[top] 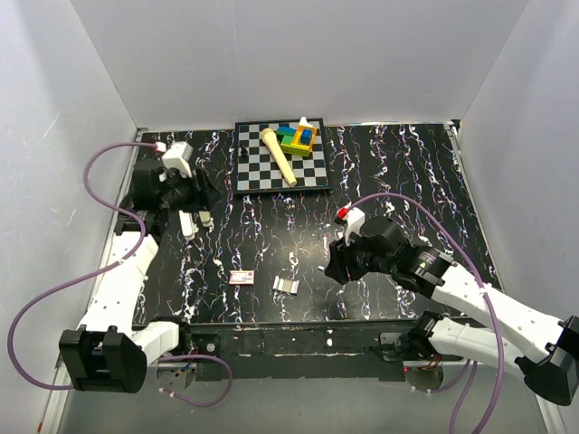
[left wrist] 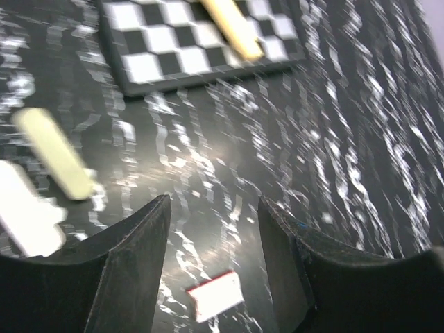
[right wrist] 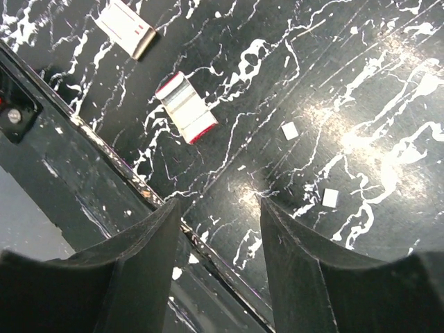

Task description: Unload the staples from the stapler

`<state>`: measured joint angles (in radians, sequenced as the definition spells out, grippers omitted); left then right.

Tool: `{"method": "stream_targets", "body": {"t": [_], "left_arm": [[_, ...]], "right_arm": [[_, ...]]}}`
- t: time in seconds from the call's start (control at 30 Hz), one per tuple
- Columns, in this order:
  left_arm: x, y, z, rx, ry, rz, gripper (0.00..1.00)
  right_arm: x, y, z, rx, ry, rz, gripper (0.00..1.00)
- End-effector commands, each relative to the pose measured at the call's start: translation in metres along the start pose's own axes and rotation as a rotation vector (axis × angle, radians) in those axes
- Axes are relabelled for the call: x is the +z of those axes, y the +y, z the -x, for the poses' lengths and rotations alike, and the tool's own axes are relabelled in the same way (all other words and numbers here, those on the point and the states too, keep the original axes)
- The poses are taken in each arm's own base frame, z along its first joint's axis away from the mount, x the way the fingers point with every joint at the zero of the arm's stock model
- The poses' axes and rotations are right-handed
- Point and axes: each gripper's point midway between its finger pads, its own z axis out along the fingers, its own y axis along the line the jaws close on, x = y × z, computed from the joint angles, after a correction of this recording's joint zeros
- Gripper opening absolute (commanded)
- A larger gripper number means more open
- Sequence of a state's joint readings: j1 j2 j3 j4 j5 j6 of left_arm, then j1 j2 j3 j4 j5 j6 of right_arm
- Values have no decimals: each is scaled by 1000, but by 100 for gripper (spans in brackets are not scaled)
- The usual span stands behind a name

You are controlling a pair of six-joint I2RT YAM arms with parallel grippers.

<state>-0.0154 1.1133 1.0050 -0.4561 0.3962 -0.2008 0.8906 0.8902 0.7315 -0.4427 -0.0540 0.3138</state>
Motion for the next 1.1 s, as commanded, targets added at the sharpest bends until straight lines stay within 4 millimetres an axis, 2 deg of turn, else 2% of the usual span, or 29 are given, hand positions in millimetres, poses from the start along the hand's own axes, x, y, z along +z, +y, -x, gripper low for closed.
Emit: {"method": "stream_targets", "body": {"t": [0.0,0.23,0.37,0.6,0.83,0.97,1.07], "left_arm": [[-16,-74,-26,126,46,-304,53],[-36,-135,-49,299,54,-539,53],[-37,-152,-64,360,81,-608,54],[-32,-160,-87,380,111,-650,51],[-42,-165,-86,388,68,-653,51],[-35,-159,-89,368,81,-603,51],[-25,-151,-90,347,101,-544,48]], "right_arm": [[-10,-7,5,-78,38,-49,57],[-15,-35,-11,-92,136,-196,57],[-14,-50,-25,-35,200,-290,57],[0,-67,-37,58,295,-399,57],[26,-79,-42,102,345,-437,57],[36,-72,-43,131,355,-396,56],[44,-54,-44,173,350,-309,53]]}}
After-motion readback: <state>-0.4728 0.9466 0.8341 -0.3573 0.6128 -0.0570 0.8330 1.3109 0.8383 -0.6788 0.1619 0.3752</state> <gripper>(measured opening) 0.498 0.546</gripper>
